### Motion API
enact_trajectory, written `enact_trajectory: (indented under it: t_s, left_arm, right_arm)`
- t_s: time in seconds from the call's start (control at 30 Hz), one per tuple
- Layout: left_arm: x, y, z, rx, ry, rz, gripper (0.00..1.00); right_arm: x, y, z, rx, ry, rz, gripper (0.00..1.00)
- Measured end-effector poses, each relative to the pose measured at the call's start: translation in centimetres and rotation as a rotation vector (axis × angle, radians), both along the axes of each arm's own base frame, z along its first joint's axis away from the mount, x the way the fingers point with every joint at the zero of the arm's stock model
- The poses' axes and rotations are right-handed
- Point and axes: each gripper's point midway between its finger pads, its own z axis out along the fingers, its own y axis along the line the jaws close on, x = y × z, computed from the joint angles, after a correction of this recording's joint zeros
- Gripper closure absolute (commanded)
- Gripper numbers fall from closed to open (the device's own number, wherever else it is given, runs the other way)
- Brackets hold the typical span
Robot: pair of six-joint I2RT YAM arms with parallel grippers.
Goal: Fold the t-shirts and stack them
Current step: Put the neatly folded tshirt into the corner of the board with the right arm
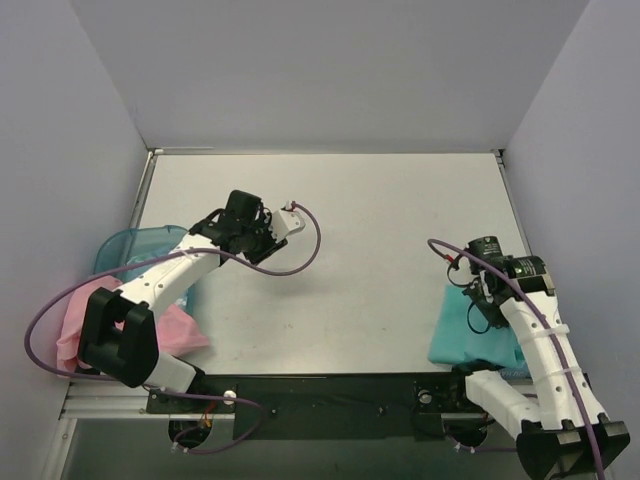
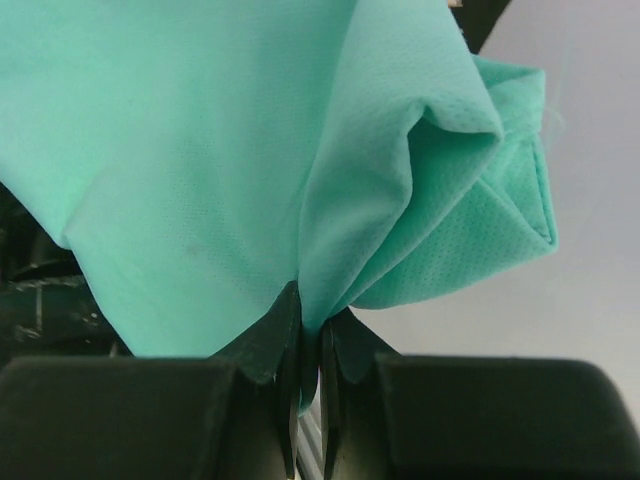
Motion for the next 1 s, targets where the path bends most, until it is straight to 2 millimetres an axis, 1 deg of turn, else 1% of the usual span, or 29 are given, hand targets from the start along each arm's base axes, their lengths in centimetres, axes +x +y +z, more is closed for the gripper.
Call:
enact_trajectory:
  t_s: [0.13,0.23,0.4,0.5,0.57,0.7,0.8,0.87,0.97,1.0]
  left_arm:
    - [0.0,0.0,0.2,-0.003,-0.011,-0.002,0.54]
    - [0.0,0.0,0.4,-0.007,-0.019,-0.002,0.54]
    - [-0.2,0.1,0.2,-0.007,-0.022,-0.002,0.54]
    - [-0.5,0.3,-0.2,-0.003,-0.015,-0.003,0.54]
    - [-0.6,0.3,-0.3,-0.002,-0.013,-0.004,0.54]
    - [-0.6,0.3,-0.2,-0.005,-0.019,-0.004,0.54]
    - [-0.5,0.3,0.0,-0.008,-0.025,-0.004,0.54]
    - [-0.6,0.3,0.0,-0.009,-0.029,-0.004,0.53]
    - [-0.6,0.3,0.1,-0.01,-0.032,-0.004,0.54]
    - [-0.6,0.3,0.1,-0.011,-0.032,-0.004,0.54]
  right_arm:
    - [-1.0,-1.7,0.7,-0.045,0.026,0.016,1.0]
    - [-1.1,-2.3,1.0,-0.072,0.063,0.078,1.0]
    - [-0.7,-3.0,1.4,-0.108,0.113,0.182,1.0]
    - [-0.5,-3.9,1.6,-0.127,0.133,0.217,1.0]
    - [-0.2,-4.6,1.8,-0.141,0.129,0.225,1.0]
    - [1.2,-5.5,1.6,-0.159,0.115,0.248,1.0]
    - [2.4,-6.1,0.8,-0.165,0.124,0.267,1.0]
    - [2.8,-6.4,-0.3,-0.165,0.149,0.271,1.0]
    - [3.2,-6.9,-2.5,-0.16,0.206,0.276,1.0]
    - [3.3,-7.1,-3.0,-0.161,0.215,0.273,1.0]
